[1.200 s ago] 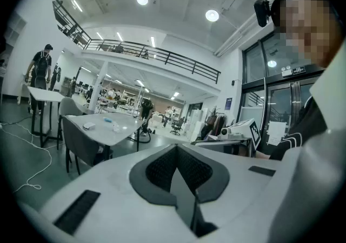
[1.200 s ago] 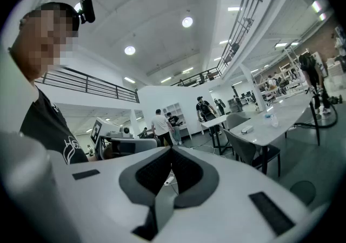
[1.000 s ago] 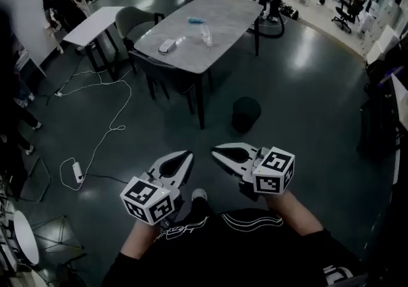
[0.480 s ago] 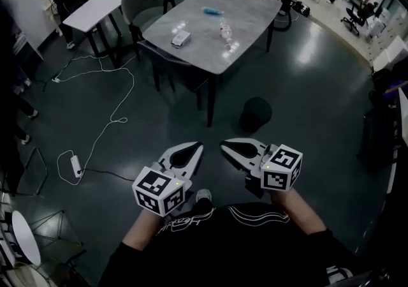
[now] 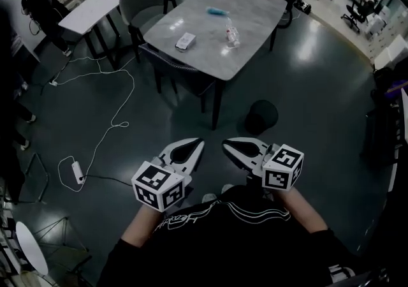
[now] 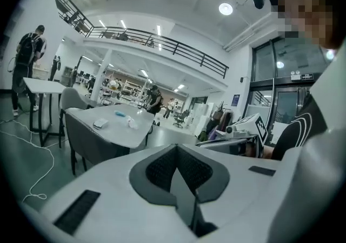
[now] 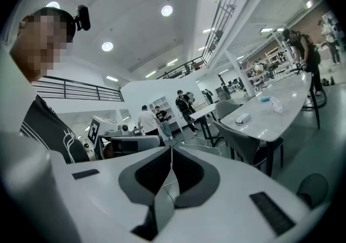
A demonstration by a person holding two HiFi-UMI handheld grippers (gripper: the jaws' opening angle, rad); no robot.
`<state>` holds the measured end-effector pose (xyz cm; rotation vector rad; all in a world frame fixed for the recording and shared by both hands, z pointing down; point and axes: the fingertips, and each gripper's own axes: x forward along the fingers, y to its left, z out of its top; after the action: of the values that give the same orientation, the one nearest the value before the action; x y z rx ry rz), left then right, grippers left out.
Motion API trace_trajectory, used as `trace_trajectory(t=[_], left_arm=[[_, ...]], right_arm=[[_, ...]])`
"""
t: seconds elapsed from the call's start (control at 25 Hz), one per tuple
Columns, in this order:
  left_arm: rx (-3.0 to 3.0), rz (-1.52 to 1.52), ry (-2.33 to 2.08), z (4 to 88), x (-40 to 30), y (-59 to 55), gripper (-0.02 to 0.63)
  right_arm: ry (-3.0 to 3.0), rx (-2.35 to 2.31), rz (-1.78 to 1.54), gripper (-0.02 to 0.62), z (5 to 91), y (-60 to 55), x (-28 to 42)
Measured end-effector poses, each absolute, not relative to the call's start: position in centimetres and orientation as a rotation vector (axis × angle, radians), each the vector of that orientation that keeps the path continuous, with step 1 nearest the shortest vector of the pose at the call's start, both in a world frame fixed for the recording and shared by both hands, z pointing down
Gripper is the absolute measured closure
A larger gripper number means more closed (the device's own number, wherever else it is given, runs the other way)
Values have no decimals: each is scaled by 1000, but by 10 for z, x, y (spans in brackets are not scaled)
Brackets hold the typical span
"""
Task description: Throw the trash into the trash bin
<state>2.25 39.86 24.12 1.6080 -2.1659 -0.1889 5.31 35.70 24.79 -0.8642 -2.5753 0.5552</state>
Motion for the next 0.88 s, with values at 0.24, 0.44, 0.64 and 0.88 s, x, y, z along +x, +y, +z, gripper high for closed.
trace_trajectory(t=[0.24,0.44,0.64,0.88], left_arm=[[1561,-242,-2149,259,-15,387,600],[1557,-210,-2159,259,-61,353,600],[1508,-211,-2140,273,-129,303,600],[1465,-227,-2125,287,-208,227,599]], right_arm=[[-2549,-882,611,560,264,341,8],[-2538,-918,635,558,267,310,-46],[-2524,-952,627,558,273,265,-115],[-2515,-921,667,558,284,197,-189]])
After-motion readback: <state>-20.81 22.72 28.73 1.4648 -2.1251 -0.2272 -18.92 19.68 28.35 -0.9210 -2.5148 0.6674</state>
